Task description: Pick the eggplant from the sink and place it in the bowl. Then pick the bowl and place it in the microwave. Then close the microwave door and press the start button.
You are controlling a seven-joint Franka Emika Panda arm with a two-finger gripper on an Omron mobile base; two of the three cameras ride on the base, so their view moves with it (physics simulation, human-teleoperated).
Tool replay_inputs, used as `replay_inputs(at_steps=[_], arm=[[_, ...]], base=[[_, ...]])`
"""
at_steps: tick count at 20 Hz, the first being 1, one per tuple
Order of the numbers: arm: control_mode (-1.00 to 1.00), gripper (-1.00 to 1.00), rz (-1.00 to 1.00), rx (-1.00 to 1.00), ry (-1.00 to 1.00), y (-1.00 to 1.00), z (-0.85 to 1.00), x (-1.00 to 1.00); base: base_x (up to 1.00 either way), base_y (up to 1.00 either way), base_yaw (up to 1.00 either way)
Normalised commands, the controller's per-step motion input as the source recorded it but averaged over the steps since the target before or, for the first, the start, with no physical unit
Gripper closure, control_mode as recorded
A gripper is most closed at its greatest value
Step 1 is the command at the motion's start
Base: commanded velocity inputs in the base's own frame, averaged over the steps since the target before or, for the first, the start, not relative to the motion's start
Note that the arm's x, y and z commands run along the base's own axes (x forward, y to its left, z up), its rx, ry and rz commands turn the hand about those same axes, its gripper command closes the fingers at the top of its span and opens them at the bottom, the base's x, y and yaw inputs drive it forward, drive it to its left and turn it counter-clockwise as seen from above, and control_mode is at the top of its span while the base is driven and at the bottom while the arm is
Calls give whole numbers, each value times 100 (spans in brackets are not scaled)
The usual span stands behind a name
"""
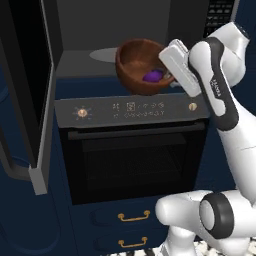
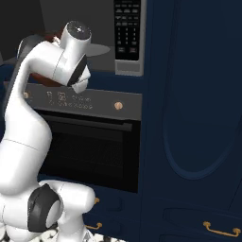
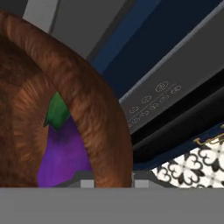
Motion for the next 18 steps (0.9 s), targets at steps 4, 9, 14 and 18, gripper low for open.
replay_inputs(at_steps=[4,9,14,18], arm=[[-100,100,-32,0,2,0,9,69],[-100,100,-19,-1,-16,7,-1,28],[-100,100,-12,0,-2,10,-2,61],[-100,100,-5,0,2,0,11,54]], base=[[0,0,0],[0,0,0],[0,0,0],[0,0,0]])
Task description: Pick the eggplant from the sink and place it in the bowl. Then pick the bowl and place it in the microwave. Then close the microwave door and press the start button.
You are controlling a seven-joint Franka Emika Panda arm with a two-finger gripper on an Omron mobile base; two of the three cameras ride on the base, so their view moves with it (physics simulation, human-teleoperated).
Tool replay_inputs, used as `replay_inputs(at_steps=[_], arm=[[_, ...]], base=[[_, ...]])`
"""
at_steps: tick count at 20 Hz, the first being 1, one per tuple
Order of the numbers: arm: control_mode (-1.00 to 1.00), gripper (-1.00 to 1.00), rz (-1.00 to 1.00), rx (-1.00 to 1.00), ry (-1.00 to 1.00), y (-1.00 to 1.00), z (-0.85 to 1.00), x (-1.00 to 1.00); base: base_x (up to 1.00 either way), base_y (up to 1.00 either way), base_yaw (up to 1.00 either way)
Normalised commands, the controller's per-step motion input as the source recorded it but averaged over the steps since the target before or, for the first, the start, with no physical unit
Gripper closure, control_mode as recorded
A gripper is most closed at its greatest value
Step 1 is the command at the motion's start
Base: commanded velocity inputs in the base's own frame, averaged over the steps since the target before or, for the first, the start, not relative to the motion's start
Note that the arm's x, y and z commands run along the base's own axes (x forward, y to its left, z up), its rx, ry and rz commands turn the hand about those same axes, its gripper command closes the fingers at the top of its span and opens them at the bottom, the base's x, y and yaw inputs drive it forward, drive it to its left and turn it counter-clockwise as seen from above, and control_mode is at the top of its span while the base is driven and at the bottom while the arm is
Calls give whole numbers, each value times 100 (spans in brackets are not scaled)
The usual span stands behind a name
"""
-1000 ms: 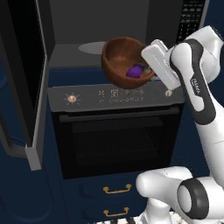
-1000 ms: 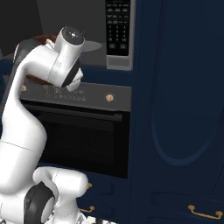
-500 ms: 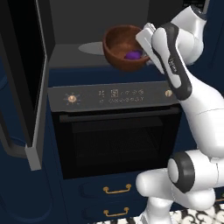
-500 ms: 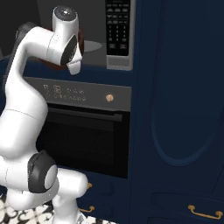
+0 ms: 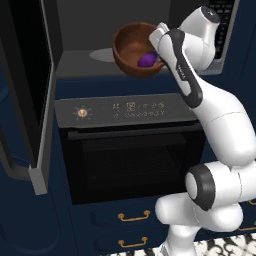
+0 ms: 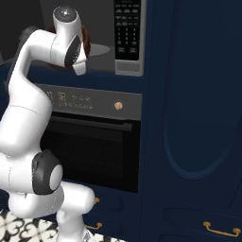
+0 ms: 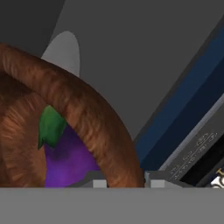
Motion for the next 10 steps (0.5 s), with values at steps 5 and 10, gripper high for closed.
replay_inputs(at_steps=[5,10], arm=[[-100,100,-15,0,8,0,50,41],[-100,100,-16,0,4,33,10,52]], base=[[0,0,0],[0,0,0]])
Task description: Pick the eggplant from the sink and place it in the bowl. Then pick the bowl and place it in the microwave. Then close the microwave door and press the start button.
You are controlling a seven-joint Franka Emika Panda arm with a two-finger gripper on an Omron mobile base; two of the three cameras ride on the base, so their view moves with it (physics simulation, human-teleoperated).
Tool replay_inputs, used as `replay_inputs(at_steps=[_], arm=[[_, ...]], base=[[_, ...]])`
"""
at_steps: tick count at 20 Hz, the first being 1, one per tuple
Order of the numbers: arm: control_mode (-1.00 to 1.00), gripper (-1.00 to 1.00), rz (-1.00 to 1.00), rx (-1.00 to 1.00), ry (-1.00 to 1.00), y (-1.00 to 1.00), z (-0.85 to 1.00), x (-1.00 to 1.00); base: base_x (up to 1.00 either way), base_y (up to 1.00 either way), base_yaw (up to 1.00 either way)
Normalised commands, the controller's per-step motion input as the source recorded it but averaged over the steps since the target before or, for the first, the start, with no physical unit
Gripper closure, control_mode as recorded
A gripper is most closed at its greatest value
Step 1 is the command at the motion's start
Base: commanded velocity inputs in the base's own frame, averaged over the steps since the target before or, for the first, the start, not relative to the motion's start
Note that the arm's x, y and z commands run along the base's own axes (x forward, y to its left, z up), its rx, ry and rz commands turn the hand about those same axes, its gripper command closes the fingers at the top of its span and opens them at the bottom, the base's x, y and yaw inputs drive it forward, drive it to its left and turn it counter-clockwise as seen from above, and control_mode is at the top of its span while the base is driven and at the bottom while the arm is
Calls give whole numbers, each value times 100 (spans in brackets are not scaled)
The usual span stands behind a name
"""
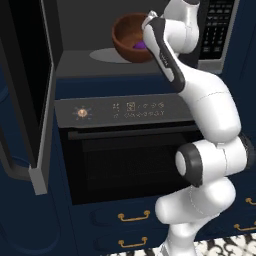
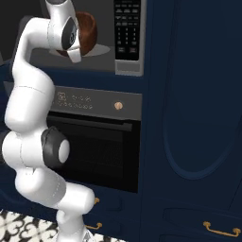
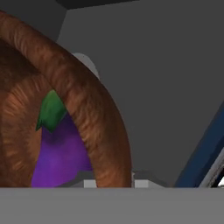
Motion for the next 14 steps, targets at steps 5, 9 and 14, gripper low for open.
replay_inputs(at_steps=[5,9,14], arm=[[-100,100,-12,0,0,38,-3,52],[-100,100,-8,0,0,9,-5,31],[-100,100,-1,0,0,0,-2,3]], base=[[0,0,0],[0,0,0],[0,0,0]])
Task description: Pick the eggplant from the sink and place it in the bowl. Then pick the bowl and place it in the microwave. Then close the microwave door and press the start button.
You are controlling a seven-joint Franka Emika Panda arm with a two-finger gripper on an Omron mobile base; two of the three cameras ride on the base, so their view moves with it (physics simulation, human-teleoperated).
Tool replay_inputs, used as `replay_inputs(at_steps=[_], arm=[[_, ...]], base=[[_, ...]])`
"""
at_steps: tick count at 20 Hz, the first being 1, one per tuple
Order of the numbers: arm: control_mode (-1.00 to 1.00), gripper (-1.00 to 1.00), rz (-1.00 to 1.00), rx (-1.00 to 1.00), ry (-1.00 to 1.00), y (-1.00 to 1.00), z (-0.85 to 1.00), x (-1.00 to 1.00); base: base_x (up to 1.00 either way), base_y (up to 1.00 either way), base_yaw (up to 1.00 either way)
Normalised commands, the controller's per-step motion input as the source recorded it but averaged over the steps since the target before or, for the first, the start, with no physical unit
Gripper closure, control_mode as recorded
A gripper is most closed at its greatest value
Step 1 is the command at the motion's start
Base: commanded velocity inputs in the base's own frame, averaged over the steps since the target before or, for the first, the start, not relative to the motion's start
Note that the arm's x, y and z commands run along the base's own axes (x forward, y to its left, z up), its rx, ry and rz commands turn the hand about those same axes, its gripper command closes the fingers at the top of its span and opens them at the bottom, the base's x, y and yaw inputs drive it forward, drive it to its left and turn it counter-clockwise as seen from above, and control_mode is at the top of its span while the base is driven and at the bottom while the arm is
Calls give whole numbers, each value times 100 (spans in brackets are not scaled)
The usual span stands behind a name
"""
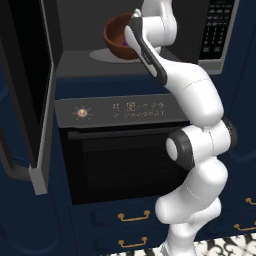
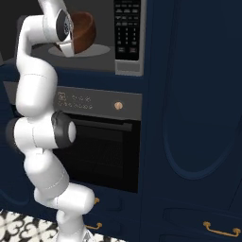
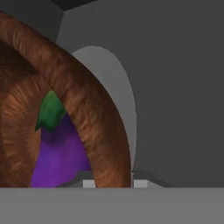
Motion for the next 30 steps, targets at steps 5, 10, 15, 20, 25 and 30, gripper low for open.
replay_inputs(at_steps=[5,10,15,20,25,30], arm=[[-100,-100,0,0,0,1,-18,0],[-100,-100,0,0,-11,0,-13,-3],[-100,-100,0,0,-31,6,-15,-13],[-100,-100,0,0,-31,1,-8,-73],[-100,-100,0,0,-17,-25,-1,-100],[-100,-100,0,-1,-10,-41,-2,-83]], base=[[0,0,0],[0,0,0],[0,0,0],[0,0,0],[0,0,0],[0,0,0]])
